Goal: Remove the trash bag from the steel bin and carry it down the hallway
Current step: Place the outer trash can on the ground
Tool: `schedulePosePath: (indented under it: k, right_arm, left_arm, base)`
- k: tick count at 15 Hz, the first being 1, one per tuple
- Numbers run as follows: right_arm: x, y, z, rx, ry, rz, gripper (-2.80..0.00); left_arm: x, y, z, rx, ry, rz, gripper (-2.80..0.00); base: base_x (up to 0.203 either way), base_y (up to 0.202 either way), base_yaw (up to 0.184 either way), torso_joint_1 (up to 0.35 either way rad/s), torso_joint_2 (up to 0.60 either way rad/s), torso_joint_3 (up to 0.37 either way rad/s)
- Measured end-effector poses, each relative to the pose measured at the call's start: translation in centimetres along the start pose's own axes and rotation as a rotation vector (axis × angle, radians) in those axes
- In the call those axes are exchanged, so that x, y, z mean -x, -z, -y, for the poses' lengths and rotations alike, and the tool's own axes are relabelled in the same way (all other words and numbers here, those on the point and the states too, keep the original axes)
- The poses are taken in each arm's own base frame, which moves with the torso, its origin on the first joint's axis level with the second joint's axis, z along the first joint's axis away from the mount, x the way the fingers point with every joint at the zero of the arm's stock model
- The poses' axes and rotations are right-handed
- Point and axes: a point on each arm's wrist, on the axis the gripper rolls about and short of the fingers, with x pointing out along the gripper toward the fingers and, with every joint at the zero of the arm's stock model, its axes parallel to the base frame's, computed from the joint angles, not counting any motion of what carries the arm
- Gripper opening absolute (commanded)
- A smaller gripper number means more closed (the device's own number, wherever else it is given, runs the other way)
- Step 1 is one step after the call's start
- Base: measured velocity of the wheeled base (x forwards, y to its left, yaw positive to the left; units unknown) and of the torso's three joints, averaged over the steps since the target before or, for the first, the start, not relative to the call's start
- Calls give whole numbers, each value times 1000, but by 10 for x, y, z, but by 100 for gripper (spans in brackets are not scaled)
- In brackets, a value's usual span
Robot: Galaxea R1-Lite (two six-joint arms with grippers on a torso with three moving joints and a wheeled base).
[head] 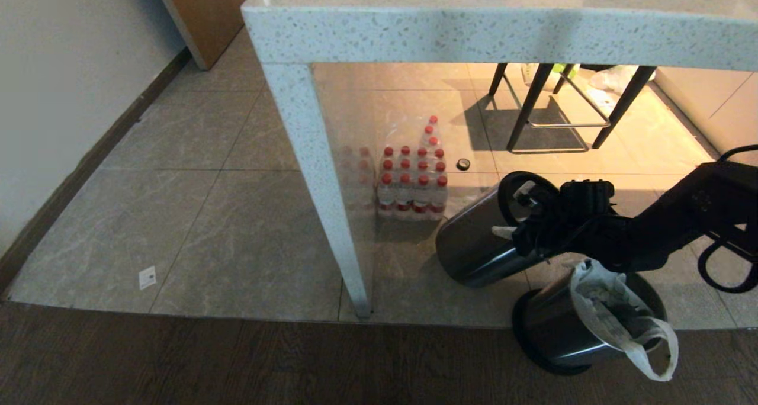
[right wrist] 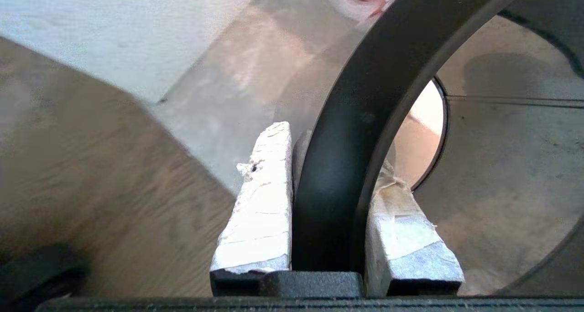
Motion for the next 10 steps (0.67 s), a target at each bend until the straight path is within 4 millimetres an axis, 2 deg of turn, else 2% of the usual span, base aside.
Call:
schedulePosePath:
  k: [3,4,5,10]
  right_arm:
    - [-22,3,-9,35,14,23,-280]
    - [-28,6,-10,44,51,11,-270]
    - [-33,9,-10,49,78,5,0]
    - [-44,22,-12,39,81,-10,0]
  left_arm:
    - [0,0,0,0,-1,0,-280]
    - [0,0,0,0,0,0,-280]
    - [0,0,0,0,0,0,-280]
    - [0,0,0,0,0,0,-280]
  base:
    - [0,0,0,0,0,0]
    - [0,0,0,0,0,0]
    - [0,0,0,0,0,0]
    - [0,0,0,0,0,0]
